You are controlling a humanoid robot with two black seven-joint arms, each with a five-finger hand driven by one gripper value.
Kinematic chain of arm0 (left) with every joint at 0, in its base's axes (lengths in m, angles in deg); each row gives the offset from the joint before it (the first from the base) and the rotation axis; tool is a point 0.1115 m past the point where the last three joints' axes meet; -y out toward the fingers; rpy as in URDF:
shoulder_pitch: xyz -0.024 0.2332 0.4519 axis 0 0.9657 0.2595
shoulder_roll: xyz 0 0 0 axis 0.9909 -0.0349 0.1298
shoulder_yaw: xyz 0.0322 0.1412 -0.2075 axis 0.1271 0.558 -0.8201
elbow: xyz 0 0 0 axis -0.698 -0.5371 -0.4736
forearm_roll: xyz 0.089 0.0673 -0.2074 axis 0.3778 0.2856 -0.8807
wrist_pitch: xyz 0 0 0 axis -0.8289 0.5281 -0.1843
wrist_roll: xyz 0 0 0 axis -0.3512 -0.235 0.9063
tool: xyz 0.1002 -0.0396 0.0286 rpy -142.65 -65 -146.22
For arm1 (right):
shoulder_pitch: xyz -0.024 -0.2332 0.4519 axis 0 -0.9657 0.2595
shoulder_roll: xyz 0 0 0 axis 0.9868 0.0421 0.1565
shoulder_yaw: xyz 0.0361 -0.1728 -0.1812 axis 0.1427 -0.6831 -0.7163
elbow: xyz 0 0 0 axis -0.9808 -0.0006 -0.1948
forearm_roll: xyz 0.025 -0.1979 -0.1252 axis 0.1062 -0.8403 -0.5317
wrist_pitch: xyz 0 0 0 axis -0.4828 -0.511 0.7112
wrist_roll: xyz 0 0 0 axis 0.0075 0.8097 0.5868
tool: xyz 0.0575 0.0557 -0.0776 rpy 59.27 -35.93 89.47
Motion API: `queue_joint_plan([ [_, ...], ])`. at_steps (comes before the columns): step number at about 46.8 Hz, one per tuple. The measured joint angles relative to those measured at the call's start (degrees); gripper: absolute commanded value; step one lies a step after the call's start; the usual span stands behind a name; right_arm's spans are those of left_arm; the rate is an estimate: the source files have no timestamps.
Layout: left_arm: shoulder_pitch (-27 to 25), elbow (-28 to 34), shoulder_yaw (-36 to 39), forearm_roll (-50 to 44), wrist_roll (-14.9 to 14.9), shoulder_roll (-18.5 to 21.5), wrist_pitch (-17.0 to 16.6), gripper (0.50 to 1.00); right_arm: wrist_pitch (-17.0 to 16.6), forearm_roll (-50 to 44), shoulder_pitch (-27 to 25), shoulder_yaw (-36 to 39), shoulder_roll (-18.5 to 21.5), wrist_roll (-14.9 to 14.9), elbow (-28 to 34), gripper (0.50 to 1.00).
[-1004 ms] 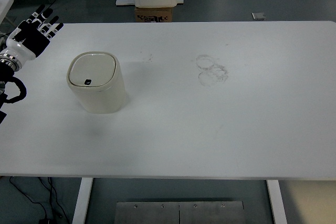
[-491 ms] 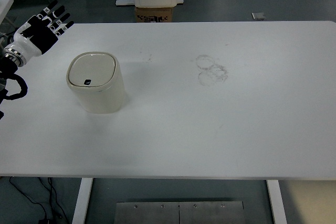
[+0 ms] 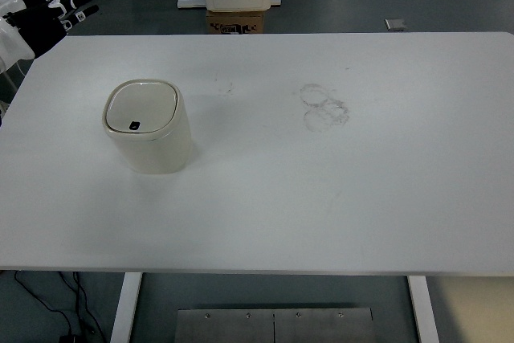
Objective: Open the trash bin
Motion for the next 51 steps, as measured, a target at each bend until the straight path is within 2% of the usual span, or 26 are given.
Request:
queue_joint_plan([
  [6, 0.0, 6.1, 0.1, 2.9, 0.9, 4.7, 0.0, 1.000, 0.0, 0.0, 0.0, 0.0, 0.0, 0.0, 0.0, 0.991],
  [12, -0.6, 9.3, 0.4, 3.5, 5.7, 7.7, 0.2, 1.000, 0.0, 0.0, 0.0, 0.0, 0.0, 0.0, 0.0, 0.991],
  [15, -2.5, 9.8, 0.9, 5.3, 8.7, 8.3, 0.4, 1.000, 0.0, 0.0, 0.0, 0.0, 0.0, 0.0, 0.0, 0.991],
  [19, -5.4, 11.0, 3.3, 10.3, 10.9, 9.0, 1.1, 1.000, 0.0, 0.0, 0.0, 0.0, 0.0, 0.0, 0.0, 0.991],
  [28, -9.3, 14.0, 6.0, 15.5, 13.2, 11.7, 7.5, 1.000, 0.0, 0.0, 0.0, 0.0, 0.0, 0.0, 0.0, 0.991],
  [32, -10.6, 15.7, 7.3, 15.9, 14.9, 12.8, 8.9, 1.000, 0.0, 0.0, 0.0, 0.0, 0.0, 0.0, 0.0, 0.991],
  [43, -16.4, 19.5, 14.5, 20.1, 15.5, 16.1, 14.9, 1.000, 0.0, 0.0, 0.0, 0.0, 0.0, 0.0, 0.0, 0.991],
  [51, -21.1, 21.2, 19.2, 22.3, 15.5, 18.7, 15.6, 1.000, 0.0, 0.0, 0.0, 0.0, 0.0, 0.0, 0.0, 0.991],
])
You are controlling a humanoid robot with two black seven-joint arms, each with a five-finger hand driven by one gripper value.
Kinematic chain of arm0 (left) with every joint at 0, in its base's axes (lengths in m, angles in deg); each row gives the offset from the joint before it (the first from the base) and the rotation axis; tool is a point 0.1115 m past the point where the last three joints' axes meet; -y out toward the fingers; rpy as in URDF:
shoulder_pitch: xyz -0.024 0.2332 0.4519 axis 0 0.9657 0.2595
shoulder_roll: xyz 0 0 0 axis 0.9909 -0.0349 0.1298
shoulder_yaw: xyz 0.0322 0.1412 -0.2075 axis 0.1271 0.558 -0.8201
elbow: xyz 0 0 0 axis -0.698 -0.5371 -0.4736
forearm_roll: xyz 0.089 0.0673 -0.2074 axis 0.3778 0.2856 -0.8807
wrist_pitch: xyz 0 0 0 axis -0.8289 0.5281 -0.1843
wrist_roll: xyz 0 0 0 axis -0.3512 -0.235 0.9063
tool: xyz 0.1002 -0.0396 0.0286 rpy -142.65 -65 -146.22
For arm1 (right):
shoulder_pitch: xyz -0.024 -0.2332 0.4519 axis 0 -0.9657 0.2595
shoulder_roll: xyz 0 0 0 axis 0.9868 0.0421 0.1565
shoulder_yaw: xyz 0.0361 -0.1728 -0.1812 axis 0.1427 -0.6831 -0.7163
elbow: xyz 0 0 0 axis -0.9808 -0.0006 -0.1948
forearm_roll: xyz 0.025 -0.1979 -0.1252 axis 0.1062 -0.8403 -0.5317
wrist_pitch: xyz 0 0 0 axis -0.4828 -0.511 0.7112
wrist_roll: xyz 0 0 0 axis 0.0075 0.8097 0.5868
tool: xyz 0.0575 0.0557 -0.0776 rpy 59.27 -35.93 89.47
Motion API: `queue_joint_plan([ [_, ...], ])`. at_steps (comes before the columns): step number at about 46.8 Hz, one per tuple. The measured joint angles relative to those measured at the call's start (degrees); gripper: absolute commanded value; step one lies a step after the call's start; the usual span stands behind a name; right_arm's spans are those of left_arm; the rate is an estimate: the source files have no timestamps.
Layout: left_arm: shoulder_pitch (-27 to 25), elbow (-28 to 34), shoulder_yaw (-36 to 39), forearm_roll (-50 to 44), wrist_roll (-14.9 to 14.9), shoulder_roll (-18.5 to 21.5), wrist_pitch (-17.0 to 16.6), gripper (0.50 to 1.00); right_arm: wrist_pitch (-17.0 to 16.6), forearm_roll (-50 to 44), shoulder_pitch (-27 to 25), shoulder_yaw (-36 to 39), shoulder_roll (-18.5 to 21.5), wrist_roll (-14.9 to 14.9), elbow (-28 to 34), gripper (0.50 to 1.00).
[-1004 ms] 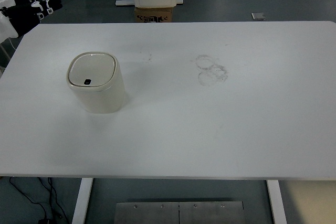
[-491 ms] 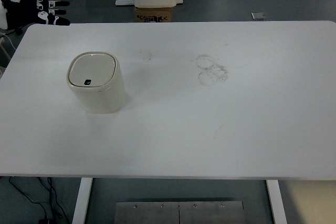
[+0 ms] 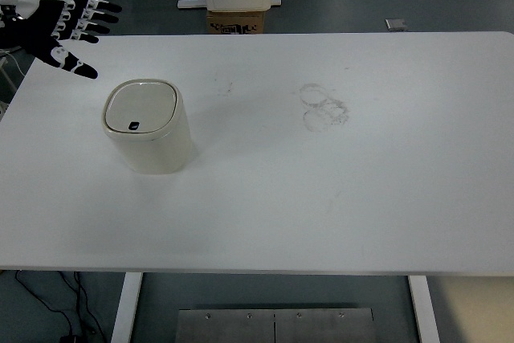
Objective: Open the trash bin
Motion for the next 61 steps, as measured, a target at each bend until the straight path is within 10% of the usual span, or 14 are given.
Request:
queue_joint_plan([
  [61, -7.0, 7.2, 5.9, 19.8, 1.8, -6.1, 0.0, 1.000, 0.0, 0.0, 0.0, 0.0, 0.0, 0.0, 0.0, 0.991],
])
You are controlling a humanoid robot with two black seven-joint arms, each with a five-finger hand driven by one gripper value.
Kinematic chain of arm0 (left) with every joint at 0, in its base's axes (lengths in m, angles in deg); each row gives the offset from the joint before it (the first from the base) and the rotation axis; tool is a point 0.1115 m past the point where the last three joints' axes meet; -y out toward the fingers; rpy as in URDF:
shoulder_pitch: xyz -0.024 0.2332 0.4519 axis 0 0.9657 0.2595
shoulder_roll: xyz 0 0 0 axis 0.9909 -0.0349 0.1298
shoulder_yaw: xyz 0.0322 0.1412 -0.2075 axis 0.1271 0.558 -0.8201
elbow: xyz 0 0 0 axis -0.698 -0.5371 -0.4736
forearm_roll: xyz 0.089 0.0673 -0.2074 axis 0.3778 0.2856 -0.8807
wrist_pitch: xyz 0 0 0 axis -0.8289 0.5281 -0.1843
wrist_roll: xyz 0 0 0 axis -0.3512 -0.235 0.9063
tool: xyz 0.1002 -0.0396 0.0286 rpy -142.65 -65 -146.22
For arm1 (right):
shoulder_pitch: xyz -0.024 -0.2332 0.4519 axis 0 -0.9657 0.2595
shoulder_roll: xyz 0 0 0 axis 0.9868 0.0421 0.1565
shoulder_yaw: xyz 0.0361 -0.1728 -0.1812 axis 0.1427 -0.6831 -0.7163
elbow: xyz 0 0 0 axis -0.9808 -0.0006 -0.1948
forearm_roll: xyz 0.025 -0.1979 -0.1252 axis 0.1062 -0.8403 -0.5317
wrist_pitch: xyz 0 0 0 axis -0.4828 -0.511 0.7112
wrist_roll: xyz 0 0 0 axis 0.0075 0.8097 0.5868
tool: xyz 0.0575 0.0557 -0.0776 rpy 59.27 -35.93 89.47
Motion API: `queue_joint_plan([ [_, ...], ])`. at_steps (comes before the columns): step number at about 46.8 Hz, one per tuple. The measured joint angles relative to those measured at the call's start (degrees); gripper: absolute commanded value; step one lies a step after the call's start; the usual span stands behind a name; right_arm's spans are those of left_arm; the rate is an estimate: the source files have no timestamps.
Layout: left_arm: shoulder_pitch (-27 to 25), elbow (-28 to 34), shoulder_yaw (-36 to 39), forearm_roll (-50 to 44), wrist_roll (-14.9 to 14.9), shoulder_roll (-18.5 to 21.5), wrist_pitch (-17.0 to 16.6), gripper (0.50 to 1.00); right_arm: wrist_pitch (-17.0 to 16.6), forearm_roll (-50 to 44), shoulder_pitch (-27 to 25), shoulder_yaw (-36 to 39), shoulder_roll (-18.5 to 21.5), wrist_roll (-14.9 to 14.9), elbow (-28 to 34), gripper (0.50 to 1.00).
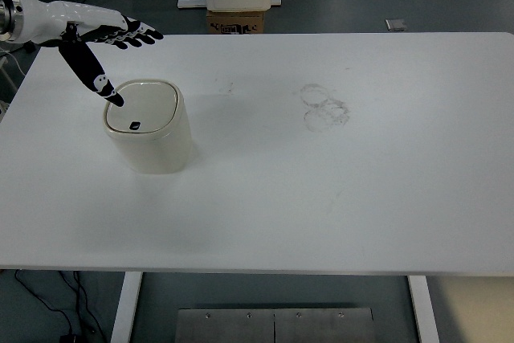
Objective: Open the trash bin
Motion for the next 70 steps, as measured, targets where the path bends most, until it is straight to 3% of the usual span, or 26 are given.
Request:
queue_joint_plan([
  [13, 2.1, -0.2, 4.7, -1.7, -0.2, 2.6, 0.0, 1.000, 0.0, 0.0, 0.0, 0.0, 0.0, 0.0, 0.0, 0.991],
  [19, 4.7, 0.0, 5.0, -1.8, -0.1, 2.6, 0.0, 1.000, 0.0, 0.0, 0.0, 0.0, 0.0, 0.0, 0.0, 0.991],
  [56, 5.2, 1.4, 5.0, -1.9, 0.1, 1.7, 0.0, 1.000, 0.0, 0.0, 0.0, 0.0, 0.0, 0.0, 0.0, 0.991],
  [70, 7.9, 2.7, 5.0, -1.5, 0.3, 2.0, 0.0, 1.000, 0.0, 0.0, 0.0, 0.0, 0.0, 0.0, 0.0, 0.991],
])
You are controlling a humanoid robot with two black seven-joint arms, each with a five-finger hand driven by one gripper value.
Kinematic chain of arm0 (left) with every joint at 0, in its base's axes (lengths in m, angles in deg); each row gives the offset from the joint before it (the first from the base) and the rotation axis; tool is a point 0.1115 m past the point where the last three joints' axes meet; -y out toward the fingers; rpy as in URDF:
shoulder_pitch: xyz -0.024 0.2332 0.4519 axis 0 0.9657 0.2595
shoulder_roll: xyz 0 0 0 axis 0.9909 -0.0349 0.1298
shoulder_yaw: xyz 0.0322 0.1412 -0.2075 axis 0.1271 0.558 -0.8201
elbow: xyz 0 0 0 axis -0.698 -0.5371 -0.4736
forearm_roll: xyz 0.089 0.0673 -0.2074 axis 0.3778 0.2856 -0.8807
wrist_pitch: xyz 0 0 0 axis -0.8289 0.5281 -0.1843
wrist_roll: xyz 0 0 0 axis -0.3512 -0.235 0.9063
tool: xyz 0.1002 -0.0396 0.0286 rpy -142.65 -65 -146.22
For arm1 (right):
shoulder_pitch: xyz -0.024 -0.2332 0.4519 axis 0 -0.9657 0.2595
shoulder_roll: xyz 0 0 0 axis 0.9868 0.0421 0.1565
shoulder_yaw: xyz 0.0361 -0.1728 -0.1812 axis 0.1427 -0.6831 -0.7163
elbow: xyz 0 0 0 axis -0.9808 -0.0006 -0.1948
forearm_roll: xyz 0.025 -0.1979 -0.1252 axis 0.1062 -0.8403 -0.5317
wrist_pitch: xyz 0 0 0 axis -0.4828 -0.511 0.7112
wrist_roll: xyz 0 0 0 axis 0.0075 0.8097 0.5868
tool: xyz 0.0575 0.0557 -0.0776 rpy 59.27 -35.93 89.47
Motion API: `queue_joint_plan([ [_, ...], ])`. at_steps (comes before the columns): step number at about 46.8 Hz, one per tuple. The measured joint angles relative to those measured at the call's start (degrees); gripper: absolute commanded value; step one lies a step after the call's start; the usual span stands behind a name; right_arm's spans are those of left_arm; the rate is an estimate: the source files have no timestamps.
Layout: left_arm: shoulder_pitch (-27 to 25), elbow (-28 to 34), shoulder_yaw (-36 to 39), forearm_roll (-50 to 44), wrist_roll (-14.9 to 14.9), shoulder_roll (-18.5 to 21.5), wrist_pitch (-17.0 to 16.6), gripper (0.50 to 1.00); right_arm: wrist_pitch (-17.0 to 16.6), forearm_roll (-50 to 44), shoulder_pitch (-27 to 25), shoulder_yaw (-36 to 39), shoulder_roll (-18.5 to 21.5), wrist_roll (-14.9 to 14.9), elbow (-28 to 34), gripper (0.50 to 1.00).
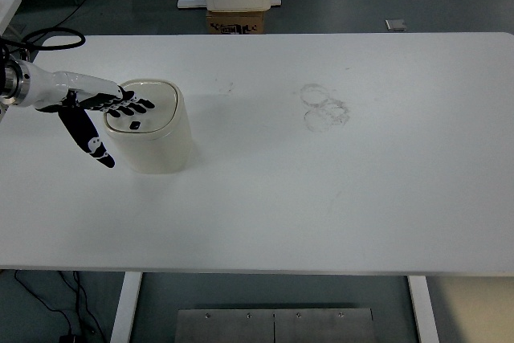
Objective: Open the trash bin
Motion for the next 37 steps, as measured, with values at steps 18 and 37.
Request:
queue_joint_plan([
  [18, 1.1, 0.2, 0.0, 0.0, 0.0, 0.3, 0.0, 1.000, 0.0, 0.0, 0.0, 0.0, 0.0, 0.0, 0.0, 0.991],
  [37, -0.3, 0.1, -0.2, -0.5, 0.0, 0.4, 0.0, 1.000, 0.0, 0.0, 0.0, 0.0, 0.0, 0.0, 0.0, 0.991],
])
